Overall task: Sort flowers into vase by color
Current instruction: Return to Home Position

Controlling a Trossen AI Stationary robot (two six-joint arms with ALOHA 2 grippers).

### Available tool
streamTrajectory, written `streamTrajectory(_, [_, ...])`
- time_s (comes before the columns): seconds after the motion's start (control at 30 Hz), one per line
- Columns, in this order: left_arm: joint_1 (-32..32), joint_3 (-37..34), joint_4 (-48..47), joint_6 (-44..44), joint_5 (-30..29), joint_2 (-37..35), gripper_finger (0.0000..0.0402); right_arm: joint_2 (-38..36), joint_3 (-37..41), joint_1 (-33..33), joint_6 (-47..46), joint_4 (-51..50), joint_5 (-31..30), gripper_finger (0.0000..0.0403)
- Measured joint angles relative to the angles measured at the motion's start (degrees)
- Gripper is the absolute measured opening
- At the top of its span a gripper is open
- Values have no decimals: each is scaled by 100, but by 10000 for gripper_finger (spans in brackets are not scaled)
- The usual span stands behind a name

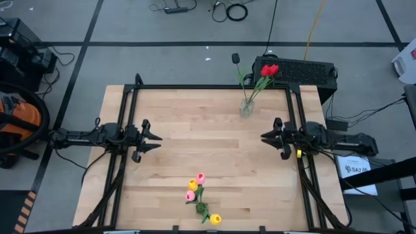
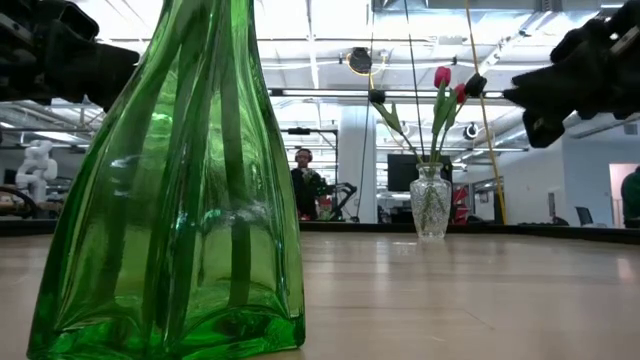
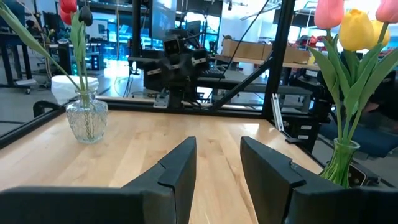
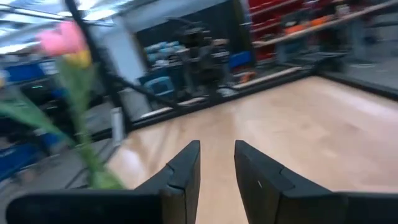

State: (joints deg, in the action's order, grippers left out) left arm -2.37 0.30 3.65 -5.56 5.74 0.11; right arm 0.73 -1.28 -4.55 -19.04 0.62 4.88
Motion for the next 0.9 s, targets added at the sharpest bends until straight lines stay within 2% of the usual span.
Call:
streamTrajectory(0.1, [0,0,-9,1,0,12,132,-28,0,187,-137,23,136,91])
streamTrajectory(0.27, [0,0,-8,-1,0,12,132,-26,0,491,-363,15,17,91])
streamTrajectory(0.37, [0,-2,-10,-1,0,12,132,-35,7,643,-377,-20,-391,91])
streamTrajectory(0.5, [0,-2,-8,-1,0,12,132,-23,7,692,374,35,-988,91])
streamTrajectory(0.9, [-2,-2,-10,-1,0,12,132,-19,7,692,434,35,-944,91])
